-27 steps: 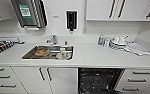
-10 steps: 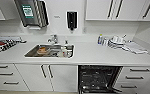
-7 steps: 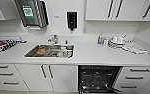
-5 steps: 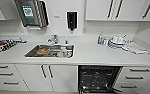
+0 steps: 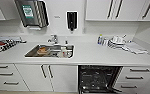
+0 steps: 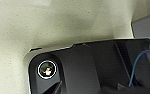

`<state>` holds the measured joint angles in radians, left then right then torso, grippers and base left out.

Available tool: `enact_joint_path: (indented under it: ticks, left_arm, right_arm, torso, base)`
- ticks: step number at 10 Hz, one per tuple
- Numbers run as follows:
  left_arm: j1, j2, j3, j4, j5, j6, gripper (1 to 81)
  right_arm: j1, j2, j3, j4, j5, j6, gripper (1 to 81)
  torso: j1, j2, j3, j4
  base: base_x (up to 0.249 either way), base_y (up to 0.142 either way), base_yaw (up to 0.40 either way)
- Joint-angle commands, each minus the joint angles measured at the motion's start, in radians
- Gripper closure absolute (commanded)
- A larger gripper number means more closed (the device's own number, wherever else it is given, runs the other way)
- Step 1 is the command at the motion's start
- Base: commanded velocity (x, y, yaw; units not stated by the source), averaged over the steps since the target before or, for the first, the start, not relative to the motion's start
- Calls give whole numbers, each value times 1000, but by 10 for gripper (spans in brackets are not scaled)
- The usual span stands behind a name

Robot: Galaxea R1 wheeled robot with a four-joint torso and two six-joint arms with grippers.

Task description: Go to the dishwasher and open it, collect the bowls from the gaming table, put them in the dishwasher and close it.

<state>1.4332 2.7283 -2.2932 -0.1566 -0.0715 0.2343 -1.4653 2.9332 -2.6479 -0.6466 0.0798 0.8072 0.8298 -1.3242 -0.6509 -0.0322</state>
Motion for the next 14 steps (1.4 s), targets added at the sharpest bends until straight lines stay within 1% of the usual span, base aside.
enact_joint_path:
  ticks: [1,3,4,7,10,11,13,14]
  left_arm:
    - [0,108,-167,-32,56,-1,10]
    - [0,150,-232,-32,58,-1,10]
    - [0,157,-235,-32,58,-1,10]
    - [0,165,-238,-29,58,-1,10]
    - [0,188,-279,-29,56,0,10]
    - [0,196,-290,-29,58,0,10]
    - [0,199,-295,-29,59,0,10]
    - [0,199,-295,-29,59,0,10]
  right_arm:
    - [-8,54,-39,-33,-31,-5,10]
    - [-11,65,-41,-31,-41,-2,10]
    - [-8,66,-41,-28,-41,0,10]
    - [-11,85,-47,-27,-43,0,10]
    - [-13,100,-49,-25,-41,1,10]
    - [-13,102,-46,-25,-41,4,10]
    - [-13,106,-46,-25,-41,4,10]
    - [-13,106,-47,-25,-41,4,10]
  torso:
    - [0,0,0,0]
    - [0,0,0,0]
    - [-64,100,0,0]
    - [-74,113,1,0]
    - [-133,206,1,0]
    - [-155,239,91,0]
    - [-189,292,115,0]
    - [-204,316,139,0]
  base:
    - [0,0,0]
    - [0,0,0]
    - [0,0,0]
    - [0,0,0]
    - [0,0,0]
    - [0,0,0]
    - [0,0,0]
    - [0,0,0]
